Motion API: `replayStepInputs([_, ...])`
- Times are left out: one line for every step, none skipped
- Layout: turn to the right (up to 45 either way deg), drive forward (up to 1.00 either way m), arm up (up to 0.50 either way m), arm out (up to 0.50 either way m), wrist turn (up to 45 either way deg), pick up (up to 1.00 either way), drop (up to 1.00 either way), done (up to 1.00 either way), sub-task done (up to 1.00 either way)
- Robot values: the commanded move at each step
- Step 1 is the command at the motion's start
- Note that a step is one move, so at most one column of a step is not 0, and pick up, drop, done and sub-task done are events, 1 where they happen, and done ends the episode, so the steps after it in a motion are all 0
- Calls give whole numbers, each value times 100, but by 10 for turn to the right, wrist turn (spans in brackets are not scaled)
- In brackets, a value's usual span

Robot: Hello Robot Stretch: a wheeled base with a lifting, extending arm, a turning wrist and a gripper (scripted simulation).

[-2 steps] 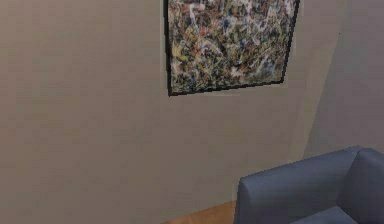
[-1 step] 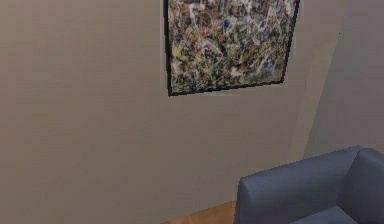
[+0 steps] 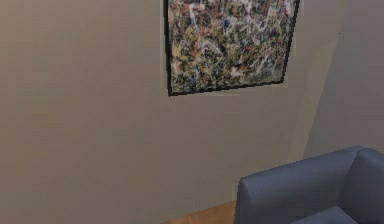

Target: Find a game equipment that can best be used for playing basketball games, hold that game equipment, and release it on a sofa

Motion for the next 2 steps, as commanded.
replayStepInputs([0,0,10,0,0,0,0,0,0])
replayStepInputs([0,0,0,-8,0,0,0,0,0])
